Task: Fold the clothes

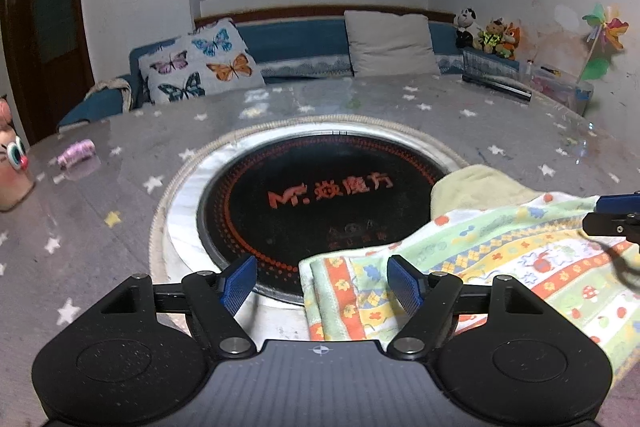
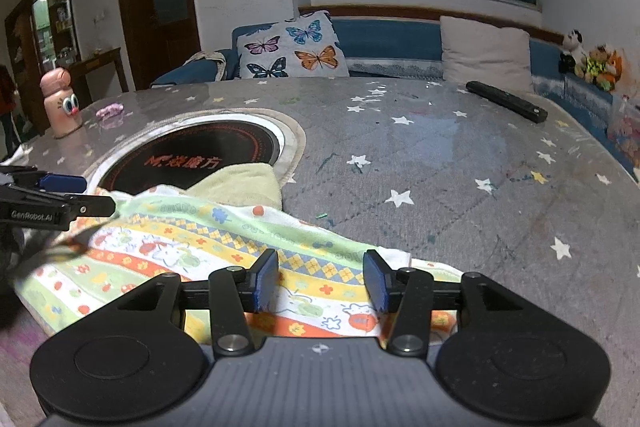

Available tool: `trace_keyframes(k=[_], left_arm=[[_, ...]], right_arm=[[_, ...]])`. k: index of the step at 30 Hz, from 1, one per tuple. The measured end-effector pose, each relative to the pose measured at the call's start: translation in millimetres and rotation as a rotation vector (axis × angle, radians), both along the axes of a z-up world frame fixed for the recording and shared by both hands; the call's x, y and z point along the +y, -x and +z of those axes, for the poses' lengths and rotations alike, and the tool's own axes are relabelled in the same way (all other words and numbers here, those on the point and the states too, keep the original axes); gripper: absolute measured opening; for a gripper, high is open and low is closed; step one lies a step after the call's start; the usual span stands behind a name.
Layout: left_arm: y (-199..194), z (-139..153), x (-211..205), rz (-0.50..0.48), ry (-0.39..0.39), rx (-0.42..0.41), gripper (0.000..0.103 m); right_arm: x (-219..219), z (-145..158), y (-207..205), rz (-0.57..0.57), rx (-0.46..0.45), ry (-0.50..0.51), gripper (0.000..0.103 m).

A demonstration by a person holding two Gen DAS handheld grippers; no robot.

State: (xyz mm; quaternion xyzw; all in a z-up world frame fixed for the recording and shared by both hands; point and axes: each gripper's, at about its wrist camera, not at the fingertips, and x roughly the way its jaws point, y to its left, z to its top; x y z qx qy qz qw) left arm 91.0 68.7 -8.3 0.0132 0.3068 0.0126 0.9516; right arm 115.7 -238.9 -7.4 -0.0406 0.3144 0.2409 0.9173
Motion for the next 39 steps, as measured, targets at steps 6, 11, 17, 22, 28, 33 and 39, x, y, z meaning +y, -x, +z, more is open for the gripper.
trace_keyframes(k=[6, 11, 17, 22, 28, 33, 39], left_arm=[[14.7, 15.3, -11.6, -0.051, 0.001, -0.037, 0.073], [19.1, 13.0, -29.9, -0.120, 0.003, -0.024, 0.067], [14.9, -1.0, -40.1, -0.181, -0.002, 0.022, 0.050], [12.0, -9.0, -39.8, -0.191, 0.009, 0.041, 0.048], [8.6, 3.8, -44.7, -0.191, 0.026, 0.025, 0.047], [0.4, 13.4, -53.4, -0.201, 0.051, 0.015, 0.047], [-20.1, 0.6, -62.4, -0.203, 0.059, 0.065, 0.047]], right_arm=[[6.1, 13.6, 2.4, 0.024, 0.002, -0.017, 0.047], [23.8, 19.2, 2.7, 0.088, 0.009, -0.024, 0.044], [45.9, 12.6, -5.1, 0.126, 0.043, 0.003, 0.028], [53.5, 0.2, -18.1, 0.104, 0.074, 0.030, 0.024], [52.0, 16.3, -10.6, 0.122, 0.043, 0.032, 0.025], [51.8, 30.6, 15.7, 0.203, 0.022, 0.031, 0.026], [56.8, 14.2, 57.7, 0.290, 0.009, 0.083, 0.026]])
